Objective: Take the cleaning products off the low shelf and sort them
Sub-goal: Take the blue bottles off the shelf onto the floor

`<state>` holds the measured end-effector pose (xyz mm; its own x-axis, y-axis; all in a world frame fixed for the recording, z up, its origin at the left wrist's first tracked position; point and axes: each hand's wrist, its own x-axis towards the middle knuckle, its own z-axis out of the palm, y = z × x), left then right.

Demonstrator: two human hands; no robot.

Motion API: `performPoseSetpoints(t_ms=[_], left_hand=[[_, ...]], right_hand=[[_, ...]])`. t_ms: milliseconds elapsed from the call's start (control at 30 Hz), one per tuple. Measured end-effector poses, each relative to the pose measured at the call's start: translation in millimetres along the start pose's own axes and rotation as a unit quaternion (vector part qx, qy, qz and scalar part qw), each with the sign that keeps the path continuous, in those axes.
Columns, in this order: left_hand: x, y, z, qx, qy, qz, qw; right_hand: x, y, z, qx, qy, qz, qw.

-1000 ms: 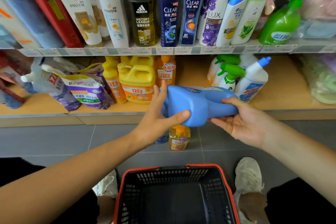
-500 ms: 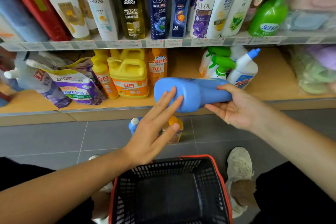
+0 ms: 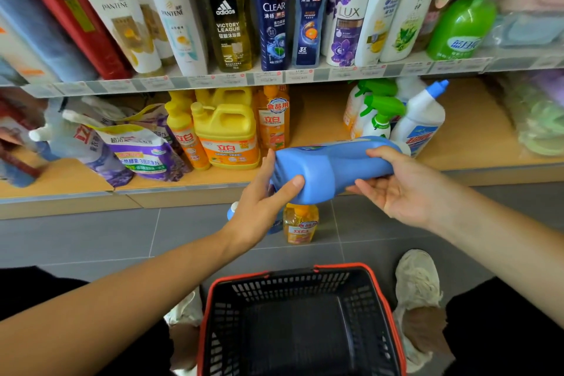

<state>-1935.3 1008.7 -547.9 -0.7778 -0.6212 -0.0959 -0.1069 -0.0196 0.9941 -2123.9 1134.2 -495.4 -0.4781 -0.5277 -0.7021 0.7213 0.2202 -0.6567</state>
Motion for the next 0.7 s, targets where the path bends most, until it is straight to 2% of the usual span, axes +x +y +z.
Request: performPoseSetpoints(t_ms=[100,200,333,433,533,700], left_hand=[[2,-2,-2,0.018,0.067,0.005,0.998],[6,-4,-10,0.004,0.13,-0.029,0.991],[12,-8,-23,0.0,0.176,-0.066,0.982],[18,-2,-28,-0.013,0.151,-0.08,0.985],[23,2,-29,-0.011,0.089,-0.111,0.99],[29,-3,-28,-0.004,0.018,-0.224,0.975]], right_hand=[[2,-3,0,0.004,0.01,-0.009,1.0],[3,-4,1,-0.009,0.015,-0.017,1.0],[5,-1,4,-0.056,0.016,-0.029,0.998],[7,2,5,-0.12,0.015,-0.054,0.991],[9,5,6,-0.209,0.001,-0.102,0.973],[7,10,7,-0.389,-0.038,-0.196,0.899]])
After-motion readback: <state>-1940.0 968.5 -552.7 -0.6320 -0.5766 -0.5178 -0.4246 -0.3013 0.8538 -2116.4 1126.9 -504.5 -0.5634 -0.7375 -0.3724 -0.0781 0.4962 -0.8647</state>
